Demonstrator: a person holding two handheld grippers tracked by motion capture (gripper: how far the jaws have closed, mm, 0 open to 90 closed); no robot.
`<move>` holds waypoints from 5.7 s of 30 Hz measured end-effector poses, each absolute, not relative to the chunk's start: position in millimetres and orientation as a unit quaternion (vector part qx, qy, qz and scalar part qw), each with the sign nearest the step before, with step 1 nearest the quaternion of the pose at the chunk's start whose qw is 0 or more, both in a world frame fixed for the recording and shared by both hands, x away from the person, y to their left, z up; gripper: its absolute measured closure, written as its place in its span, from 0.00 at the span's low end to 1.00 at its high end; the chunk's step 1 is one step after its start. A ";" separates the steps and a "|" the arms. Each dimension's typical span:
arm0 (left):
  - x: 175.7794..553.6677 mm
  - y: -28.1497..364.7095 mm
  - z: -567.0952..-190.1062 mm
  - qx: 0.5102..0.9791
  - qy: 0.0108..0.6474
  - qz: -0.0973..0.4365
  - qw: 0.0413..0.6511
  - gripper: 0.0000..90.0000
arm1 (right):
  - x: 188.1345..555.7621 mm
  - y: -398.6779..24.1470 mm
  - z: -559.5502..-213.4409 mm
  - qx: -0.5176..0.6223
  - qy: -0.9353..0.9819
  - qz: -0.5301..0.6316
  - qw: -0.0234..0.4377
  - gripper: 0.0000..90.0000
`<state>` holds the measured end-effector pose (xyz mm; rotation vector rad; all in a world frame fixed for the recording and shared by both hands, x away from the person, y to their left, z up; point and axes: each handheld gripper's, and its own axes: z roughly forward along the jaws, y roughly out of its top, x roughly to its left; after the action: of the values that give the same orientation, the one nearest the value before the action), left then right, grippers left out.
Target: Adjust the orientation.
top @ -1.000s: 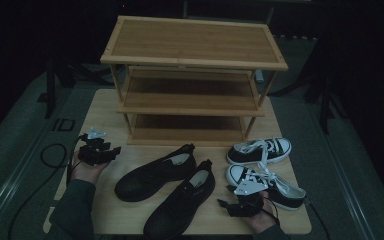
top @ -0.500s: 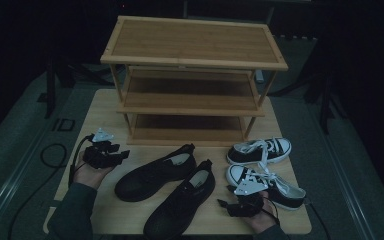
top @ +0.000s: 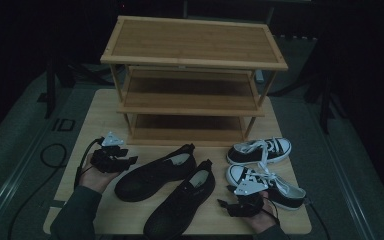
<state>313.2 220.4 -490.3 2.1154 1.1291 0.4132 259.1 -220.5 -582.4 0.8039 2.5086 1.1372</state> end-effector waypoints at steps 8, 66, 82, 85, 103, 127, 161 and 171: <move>307.4 212.2 -488.7 0.827 0.422 0.150 0.341 0.58 | 259.2 -220.5 -582.5 0.277 0.866 0.393 0.136 0.41; 310.1 163.9 -495.1 0.864 0.374 0.142 0.305 1.00 | 259.0 -220.5 -582.4 0.277 0.866 0.392 0.137 0.41; 293.3 191.7 -493.8 0.844 0.418 0.129 0.312 0.60 | 258.9 -220.5 -582.4 0.278 0.866 0.392 0.136 0.41; 290.5 193.4 -491.3 0.841 0.419 0.127 0.318 0.59 | 258.9 -220.5 -582.4 0.278 0.866 0.392 0.136 0.41; 296.2 174.2 -498.6 0.862 0.422 0.116 0.257 0.99 | 259.0 -220.5 -582.4 0.277 0.866 0.392 0.137 0.41; 330.0 173.0 -483.9 0.838 0.434 0.147 0.295 1.00 | 258.9 -220.5 -582.4 0.278 0.866 0.392 0.136 0.41; 402.9 97.0 -482.2 0.843 0.397 0.175 0.318 0.99 | 258.9 -220.5 -582.4 0.278 0.866 0.392 0.136 0.41; 389.9 107.6 -477.1 0.840 0.397 0.167 0.330 0.68 | 258.9 -220.5 -582.4 0.278 0.866 0.392 0.136 0.41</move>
<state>389.9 107.6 -477.1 2.1958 1.0391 0.4357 258.9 -220.5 -582.4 0.8042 2.5083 1.1354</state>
